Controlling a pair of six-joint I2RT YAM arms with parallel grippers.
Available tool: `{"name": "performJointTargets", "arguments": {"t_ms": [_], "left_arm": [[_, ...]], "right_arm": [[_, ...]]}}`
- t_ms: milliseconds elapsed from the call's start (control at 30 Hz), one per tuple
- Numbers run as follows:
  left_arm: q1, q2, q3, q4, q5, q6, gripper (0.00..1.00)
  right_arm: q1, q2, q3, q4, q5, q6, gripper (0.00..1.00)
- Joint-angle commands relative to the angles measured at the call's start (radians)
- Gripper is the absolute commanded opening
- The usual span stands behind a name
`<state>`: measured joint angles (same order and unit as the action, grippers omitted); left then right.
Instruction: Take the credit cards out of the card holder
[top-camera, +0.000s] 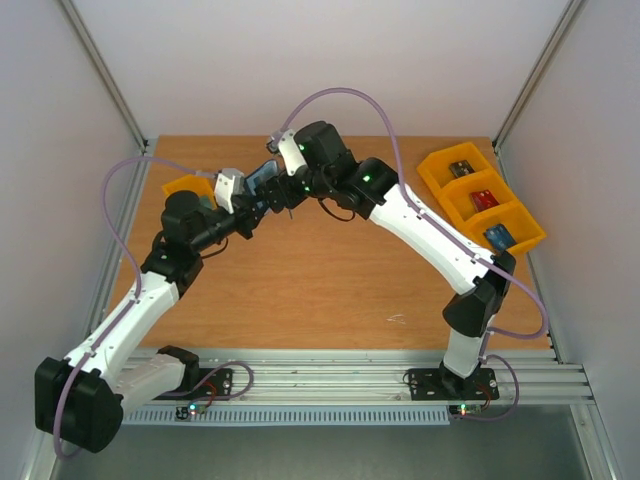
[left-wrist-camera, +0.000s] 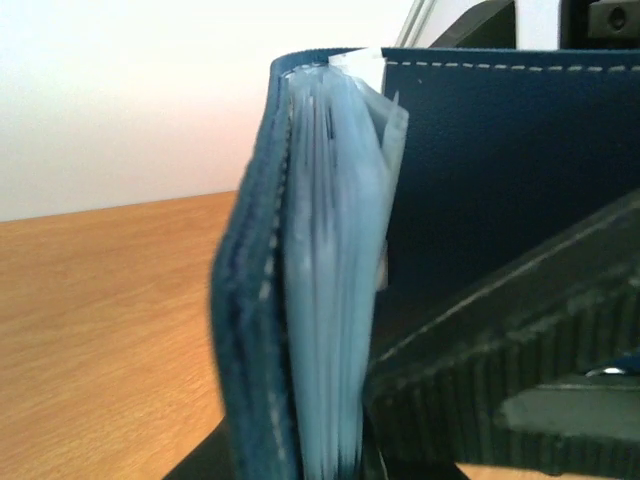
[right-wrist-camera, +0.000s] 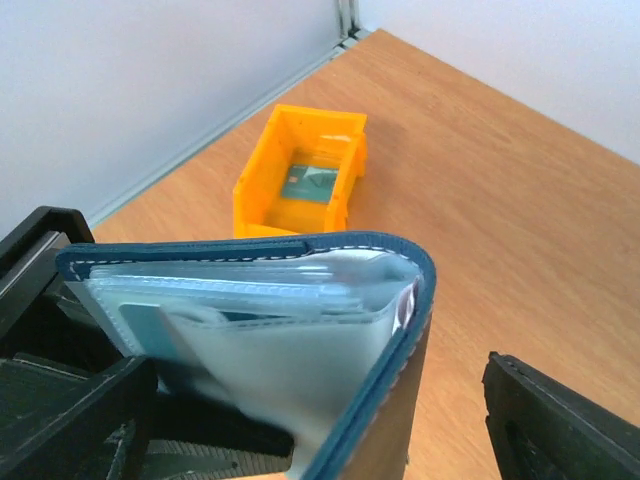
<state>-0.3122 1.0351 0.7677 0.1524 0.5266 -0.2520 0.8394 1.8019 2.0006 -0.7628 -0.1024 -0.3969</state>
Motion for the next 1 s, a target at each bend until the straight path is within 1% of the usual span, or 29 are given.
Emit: {"name": "performJointTargets", "arguments": {"t_ms": [0, 33, 167, 200, 300, 400, 500, 600, 633, 700, 733, 767, 900, 967], "left_arm": [[-0.011, -0.016, 0.004, 0.08, 0.029, 0.01, 0.0], [-0.01, -0.017, 0.003, 0.082, 0.032, 0.007, 0.0], [-0.012, -0.016, 0.001, 0.09, 0.044, 0.004, 0.0], [-0.012, -0.016, 0.001, 0.092, 0.044, 0.003, 0.0], [-0.012, -0.018, 0.0, 0.101, 0.047, -0.01, 0.0], [-0.011, -0.019, -0.004, 0.107, 0.065, -0.022, 0.0], [-0.012, -0.019, -0.007, 0.116, 0.082, -0.03, 0.0], [-0.011, -0.019, -0.004, 0.117, 0.093, -0.027, 0.0], [-0.011, -0.018, -0.003, 0.116, 0.092, -0.026, 0.0], [-0.012, -0.019, -0.003, 0.115, 0.09, -0.027, 0.01], [-0.012, -0.02, -0.004, 0.117, 0.091, -0.029, 0.04], [-0.01, -0.02, -0.006, 0.12, 0.091, -0.034, 0.1], [-0.01, -0.025, -0.012, 0.135, 0.115, -0.061, 0.27], [-0.009, -0.026, -0.014, 0.123, 0.107, -0.072, 0.32]], "right_arm": [[0.001, 0.032, 0.036, 0.032, 0.099, 0.018, 0.86], [0.001, 0.034, 0.036, 0.035, 0.126, 0.023, 0.84], [0.001, 0.055, 0.047, 0.041, 0.124, 0.028, 0.77], [0.001, 0.06, 0.052, 0.039, 0.131, 0.029, 0.74], [0.001, 0.063, 0.052, 0.038, 0.164, 0.023, 0.58], [0.0, 0.059, 0.049, 0.035, 0.161, 0.003, 0.46], [0.0, 0.059, 0.05, 0.032, 0.155, -0.013, 0.36], [0.0, 0.059, 0.052, 0.03, 0.16, -0.016, 0.3], [-0.001, 0.059, 0.052, 0.03, 0.164, -0.016, 0.27], [-0.002, 0.059, 0.051, 0.027, 0.172, -0.019, 0.13], [-0.006, 0.058, 0.05, 0.024, 0.171, -0.018, 0.07], [-0.011, 0.054, 0.047, 0.02, 0.165, -0.014, 0.02], [-0.041, 0.025, 0.018, 0.021, 0.115, -0.009, 0.01], [-0.063, 0.002, -0.004, 0.029, 0.045, -0.011, 0.01]]}}
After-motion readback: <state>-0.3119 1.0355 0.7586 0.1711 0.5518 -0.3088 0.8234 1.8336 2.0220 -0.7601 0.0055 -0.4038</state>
